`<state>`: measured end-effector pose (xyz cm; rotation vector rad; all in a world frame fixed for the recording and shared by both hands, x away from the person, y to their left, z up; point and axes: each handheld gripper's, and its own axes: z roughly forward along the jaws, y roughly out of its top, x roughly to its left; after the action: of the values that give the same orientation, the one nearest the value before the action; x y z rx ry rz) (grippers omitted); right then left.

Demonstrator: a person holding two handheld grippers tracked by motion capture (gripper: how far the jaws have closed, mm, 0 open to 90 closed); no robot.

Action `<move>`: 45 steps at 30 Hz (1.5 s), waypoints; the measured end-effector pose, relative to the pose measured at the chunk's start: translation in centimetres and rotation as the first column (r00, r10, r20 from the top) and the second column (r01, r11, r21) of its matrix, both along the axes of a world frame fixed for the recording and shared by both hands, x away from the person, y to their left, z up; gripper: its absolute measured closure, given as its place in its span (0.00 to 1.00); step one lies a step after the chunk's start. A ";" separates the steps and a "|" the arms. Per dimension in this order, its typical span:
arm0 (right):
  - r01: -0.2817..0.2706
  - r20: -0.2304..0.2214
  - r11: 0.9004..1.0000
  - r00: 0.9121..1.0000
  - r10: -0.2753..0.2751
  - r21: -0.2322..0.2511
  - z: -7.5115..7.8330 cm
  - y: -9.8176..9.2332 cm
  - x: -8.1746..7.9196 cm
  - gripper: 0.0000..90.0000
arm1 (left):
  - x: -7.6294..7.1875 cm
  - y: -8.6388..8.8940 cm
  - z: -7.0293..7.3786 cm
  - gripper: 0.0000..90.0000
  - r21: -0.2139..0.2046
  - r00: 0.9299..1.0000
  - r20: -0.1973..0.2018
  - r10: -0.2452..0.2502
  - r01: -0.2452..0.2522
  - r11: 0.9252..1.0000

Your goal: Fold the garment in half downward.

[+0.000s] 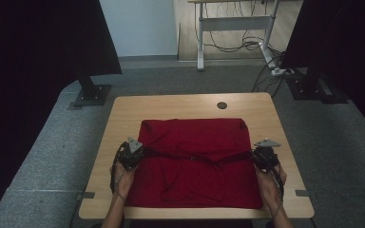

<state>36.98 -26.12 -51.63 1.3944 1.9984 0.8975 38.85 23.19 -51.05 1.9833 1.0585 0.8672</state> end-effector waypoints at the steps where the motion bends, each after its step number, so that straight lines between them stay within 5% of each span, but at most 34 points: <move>1: -0.004 0.028 1.000 1.000 0.004 0.003 0.9 -0.2 -0.6 0.96 | 0.0 0.0 0.0 0.92 0.000 1.000 0.000 0.000 0.000 1.000; 2: -0.004 0.028 1.000 1.000 0.004 0.003 0.9 -0.2 -0.6 0.96 | -3.1 0.3 3.3 0.92 -0.018 0.994 0.099 -0.045 0.047 0.999; 3: -0.004 0.028 1.000 1.000 0.004 0.003 0.9 -0.2 -0.6 0.96 | -3.1 0.3 3.3 0.92 -0.018 0.994 0.099 -0.045 0.047 0.999; 4: -0.018 0.113 1.000 0.993 0.016 0.015 3.8 -0.9 -3.6 0.96 | -3.1 0.3 3.3 0.92 -0.018 0.994 0.099 -0.045 0.047 0.999; 5: -0.029 0.124 0.999 0.992 0.025 0.031 4.4 -1.2 -5.4 0.96 | -5.9 0.6 3.9 0.91 -0.046 0.992 0.085 -0.092 0.096 0.994; 8: -0.035 0.116 0.999 0.993 0.031 0.036 4.3 -1.3 -6.0 0.96 | -5.9 0.6 3.9 0.90 -0.046 0.992 0.085 -0.092 0.096 0.994; 9: -0.035 0.116 0.999 0.993 0.031 0.036 4.3 -1.3 -6.0 0.96 | -7.7 0.8 1.9 0.90 -0.040 0.993 0.009 -0.118 0.118 0.992; 10: -0.057 0.057 0.994 0.997 0.052 0.090 2.6 -1.7 -7.4 0.96 | -8.0 0.8 1.0 0.90 -0.035 0.992 -0.019 -0.122 0.121 0.992; 12: -0.064 0.031 0.992 0.998 0.061 0.105 1.7 -1.6 -7.6 0.96 | -8.0 0.8 1.0 0.90 -0.035 0.992 -0.019 -0.122 0.121 0.992; 13: -0.076 -0.045 0.987 0.996 0.083 0.139 -1.1 -1.3 -7.8 0.96 | -8.4 0.8 -2.5 0.89 -0.004 0.986 -0.123 -0.117 0.117 0.993; 16: -0.080 -0.067 0.986 0.994 0.090 0.144 -1.8 -1.1 -7.8 0.96 | -8.4 0.8 -2.5 0.89 -0.004 0.986 -0.123 -0.117 0.117 0.993; 17: -0.086 -0.120 0.988 0.988 0.102 0.131 -3.4 -0.5 -7.5 0.96 | -7.8 0.1 -3.9 0.86 0.041 0.981 -0.150 -0.119 0.127 0.991; 22: -0.086 -0.111 0.987 0.989 0.101 0.134 -3.7 -0.4 -7.2 0.96 | -7.1 -0.3 -3.9 0.86 0.048 0.983 -0.148 -0.108 0.116 0.992; 23: -0.082 -0.105 0.993 0.990 0.090 0.082 -3.5 0.2 -6.4 0.96 | -6.2 -0.3 -4.0 0.86 0.025 0.985 -0.145 -0.096 0.101 0.995; 26: -0.078 -0.102 0.994 0.991 0.085 0.077 -3.5 0.3 -6.1 0.96 | -6.2 -0.3 -4.0 0.86 0.025 0.985 -0.145 -0.096 0.101 0.995; 32: -0.063 -0.100 0.996 0.993 0.070 0.070 -3.5 0.3 -4.5 0.96 | -3.4 -0.9 -4.1 0.86 0.007 0.989 -0.143 -0.048 0.049 0.999; 33: -0.045 -0.101 0.997 0.994 0.052 0.067 -3.5 0.3 -3.1 0.96 | -3.4 -0.9 -4.1 0.86 0.007 0.989 -0.143 -0.048 0.049 0.999; 35: -0.045 -0.101 0.997 0.994 0.052 0.067 -3.5 0.3 -3.1 0.96 | -2.4 -1.5 -4.1 0.86 -0.010 0.990 -0.142 -0.022 0.020 1.000; 36: -0.003 -0.101 0.997 0.995 0.010 0.071 -3.4 0.3 -0.9 0.96 | -1.8 -1.7 -4.2 0.86 -0.041 0.989 -0.147 -0.010 0.004 0.999; 44: 0.007 -0.107 0.998 0.994 0.000 0.068 -3.4 0.3 -0.1 0.96 | -1.7 -1.2 -3.9 0.91 -0.061 0.992 -0.126 -0.001 -0.007 0.998; 45: 0.019 -0.096 0.999 0.995 -0.016 0.033 -3.2 0.3 -0.2 0.96 | -1.7 -1.2 -3.9 0.91 -0.061 0.992 -0.126 -0.001 -0.007 0.998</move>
<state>36.79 -25.86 -54.78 1.4967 2.0467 0.8758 37.18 22.01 -54.95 2.0070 1.1453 0.7103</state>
